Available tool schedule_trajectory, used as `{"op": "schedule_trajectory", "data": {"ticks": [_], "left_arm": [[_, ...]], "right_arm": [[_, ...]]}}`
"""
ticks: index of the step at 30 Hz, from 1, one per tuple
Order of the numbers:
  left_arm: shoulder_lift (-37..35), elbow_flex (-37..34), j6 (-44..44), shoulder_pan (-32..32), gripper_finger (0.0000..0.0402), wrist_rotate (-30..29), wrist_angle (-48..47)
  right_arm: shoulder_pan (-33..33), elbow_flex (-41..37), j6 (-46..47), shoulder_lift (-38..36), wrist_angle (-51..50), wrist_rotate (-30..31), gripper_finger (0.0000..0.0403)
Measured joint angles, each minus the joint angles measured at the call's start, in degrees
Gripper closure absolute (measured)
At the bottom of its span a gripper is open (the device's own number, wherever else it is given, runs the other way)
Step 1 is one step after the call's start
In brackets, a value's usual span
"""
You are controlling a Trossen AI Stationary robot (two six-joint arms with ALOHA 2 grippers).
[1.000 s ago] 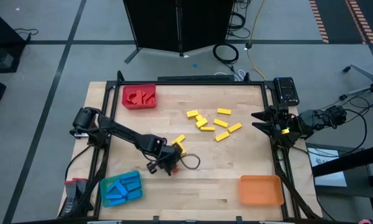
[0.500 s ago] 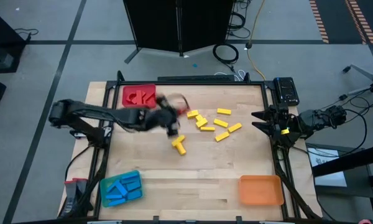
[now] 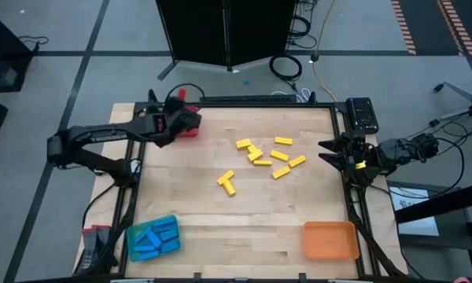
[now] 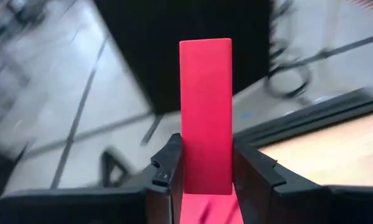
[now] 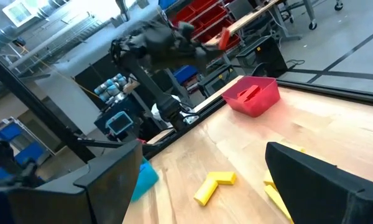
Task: Sort blocks
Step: Put the red block into the red bin
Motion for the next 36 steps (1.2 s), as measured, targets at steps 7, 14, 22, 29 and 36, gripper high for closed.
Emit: {"op": "schedule_trajectory", "data": {"ticks": [7, 14, 22, 29, 36], "left_arm": [[-0.03, -9.02, -11.17, 8.70, 0.0297, 5.73, -2.87], [-0.04, -15.04, -18.44, 16.67, 0.0297, 16.37, 0.33], [0.24, -16.29, -18.47, 21.51, 0.0297, 23.41, 1.86], [0.20, -16.33, -18.43, 24.42, 0.0297, 28.57, 0.99], [2.60, -16.33, -15.20, 26.51, 0.0297, 30.77, -0.71]], "right_arm": [[0.00, 0.00, 0.57, 0.00, 0.00, -0.24, 0.0065], [-0.01, 0.00, 0.57, 0.00, -0.02, -0.24, 0.0065], [0.00, 0.00, 0.57, 0.00, -0.02, -0.24, 0.0065], [0.00, 0.00, 0.57, 0.00, -0.02, -0.23, 0.0065], [-0.01, 0.00, 0.53, 0.00, -0.02, -0.22, 0.0065]]}}
